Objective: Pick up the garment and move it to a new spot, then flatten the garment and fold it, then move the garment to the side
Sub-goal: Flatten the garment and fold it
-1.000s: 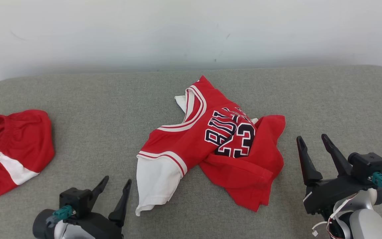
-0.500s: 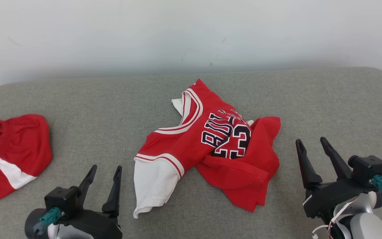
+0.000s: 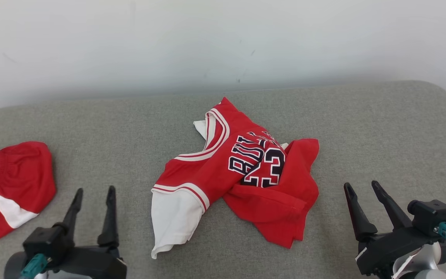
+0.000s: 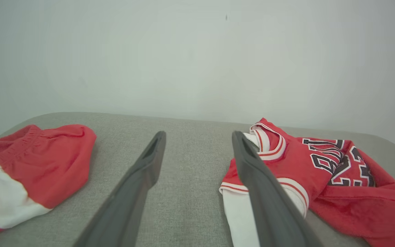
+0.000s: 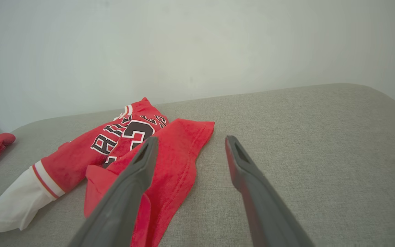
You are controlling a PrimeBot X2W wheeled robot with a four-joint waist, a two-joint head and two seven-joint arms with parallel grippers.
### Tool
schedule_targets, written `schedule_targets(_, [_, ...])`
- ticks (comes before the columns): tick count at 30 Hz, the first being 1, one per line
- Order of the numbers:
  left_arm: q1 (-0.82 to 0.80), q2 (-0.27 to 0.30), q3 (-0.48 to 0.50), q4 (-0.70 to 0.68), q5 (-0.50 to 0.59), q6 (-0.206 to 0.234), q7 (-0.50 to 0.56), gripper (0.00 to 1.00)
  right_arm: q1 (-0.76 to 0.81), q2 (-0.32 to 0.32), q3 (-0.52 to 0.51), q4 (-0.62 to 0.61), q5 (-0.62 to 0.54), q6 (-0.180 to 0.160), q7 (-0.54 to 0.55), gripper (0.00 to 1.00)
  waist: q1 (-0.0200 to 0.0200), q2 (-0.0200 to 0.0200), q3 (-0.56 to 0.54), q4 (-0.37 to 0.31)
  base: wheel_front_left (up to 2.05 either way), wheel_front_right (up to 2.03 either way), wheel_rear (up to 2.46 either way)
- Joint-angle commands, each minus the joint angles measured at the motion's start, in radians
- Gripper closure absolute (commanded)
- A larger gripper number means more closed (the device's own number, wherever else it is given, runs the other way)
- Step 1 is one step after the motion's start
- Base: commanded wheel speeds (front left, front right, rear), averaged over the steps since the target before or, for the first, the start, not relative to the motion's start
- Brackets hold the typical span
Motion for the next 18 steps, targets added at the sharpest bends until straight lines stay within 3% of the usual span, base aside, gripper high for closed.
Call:
schedule_targets(1, [0.025,0.000,0.029,-0.007,0.019,0.004,-0.006,0.00,0.007,-0.004,-0.007,-0.004,-0.002,0.000,0.001,0.00,0.0000,0.0000,-0.007,-0.004,0.00,0.00,0.00])
schedule_targets(9, [0.137,-0.029,0.170,-0.041,0.067,0.011,-0.006,0.00,0.026,-0.002,-0.025,0.009,-0.017,0.000,-0.013,0.00,0.0000,0.0000,-0.033,-0.015,0.00,0.00,0.00])
schedule_targets(18, [0.206,-0.052,0.246,-0.075,0.094,0.022,-0.006,0.00,0.025,0.000,-0.068,0.007,-0.050,0.000,-0.024,0.00,0.0000,0.0000,-0.050,-0.020,0.00,0.00,0.00])
